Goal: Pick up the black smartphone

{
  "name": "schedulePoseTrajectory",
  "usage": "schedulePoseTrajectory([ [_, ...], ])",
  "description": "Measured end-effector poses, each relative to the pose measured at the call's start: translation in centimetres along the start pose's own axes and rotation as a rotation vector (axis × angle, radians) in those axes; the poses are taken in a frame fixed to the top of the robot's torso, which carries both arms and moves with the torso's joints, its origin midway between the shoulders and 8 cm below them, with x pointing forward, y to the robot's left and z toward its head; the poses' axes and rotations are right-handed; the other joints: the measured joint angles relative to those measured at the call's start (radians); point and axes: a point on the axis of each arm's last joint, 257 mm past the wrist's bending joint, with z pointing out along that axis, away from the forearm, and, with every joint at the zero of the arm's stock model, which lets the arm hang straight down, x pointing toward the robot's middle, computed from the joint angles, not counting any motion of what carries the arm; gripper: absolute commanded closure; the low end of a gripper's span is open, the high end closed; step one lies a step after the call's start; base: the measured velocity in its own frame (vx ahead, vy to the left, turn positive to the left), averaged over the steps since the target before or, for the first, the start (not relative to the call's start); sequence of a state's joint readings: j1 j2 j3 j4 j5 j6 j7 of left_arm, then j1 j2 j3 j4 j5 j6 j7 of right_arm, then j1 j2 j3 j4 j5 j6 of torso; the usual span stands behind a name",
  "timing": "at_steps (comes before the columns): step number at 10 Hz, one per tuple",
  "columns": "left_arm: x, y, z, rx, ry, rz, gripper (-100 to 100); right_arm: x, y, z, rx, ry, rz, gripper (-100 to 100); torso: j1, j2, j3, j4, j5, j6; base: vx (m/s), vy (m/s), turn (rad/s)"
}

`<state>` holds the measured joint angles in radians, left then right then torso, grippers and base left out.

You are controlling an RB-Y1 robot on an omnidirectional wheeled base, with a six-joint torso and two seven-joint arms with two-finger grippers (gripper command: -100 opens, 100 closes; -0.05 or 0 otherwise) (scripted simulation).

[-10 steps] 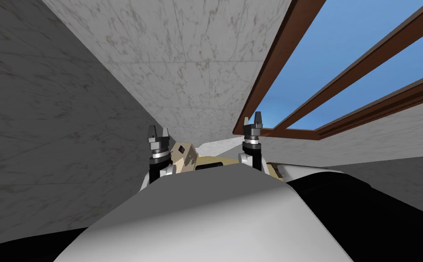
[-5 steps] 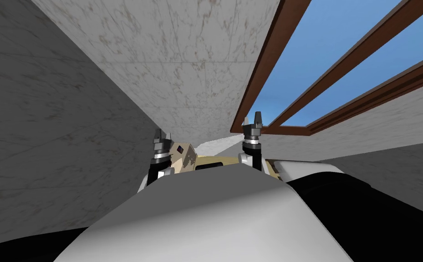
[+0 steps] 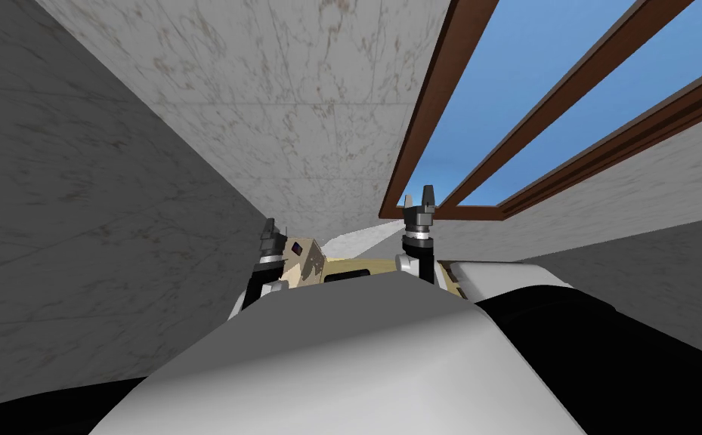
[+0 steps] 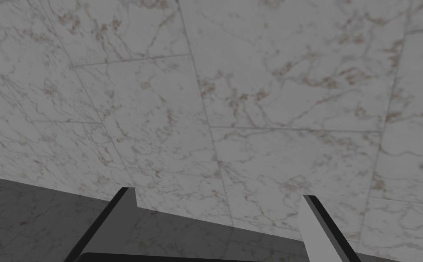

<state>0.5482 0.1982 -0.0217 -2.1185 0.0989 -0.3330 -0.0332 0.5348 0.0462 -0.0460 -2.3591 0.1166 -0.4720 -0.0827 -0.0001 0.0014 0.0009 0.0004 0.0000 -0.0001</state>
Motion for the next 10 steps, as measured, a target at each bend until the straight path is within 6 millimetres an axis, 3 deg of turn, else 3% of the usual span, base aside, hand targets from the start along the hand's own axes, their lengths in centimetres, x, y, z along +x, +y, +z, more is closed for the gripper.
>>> schedulePoseTrajectory([
  [10,-0.9,10.8,-3.1,-0.365,0.028,-0.024,-100,0.0,0.0,0.0,0.0,0.0,0.0,0,0.0,0.0,0.0,0.0,0.0,0.0,-0.018,-0.008,-0.062],
])
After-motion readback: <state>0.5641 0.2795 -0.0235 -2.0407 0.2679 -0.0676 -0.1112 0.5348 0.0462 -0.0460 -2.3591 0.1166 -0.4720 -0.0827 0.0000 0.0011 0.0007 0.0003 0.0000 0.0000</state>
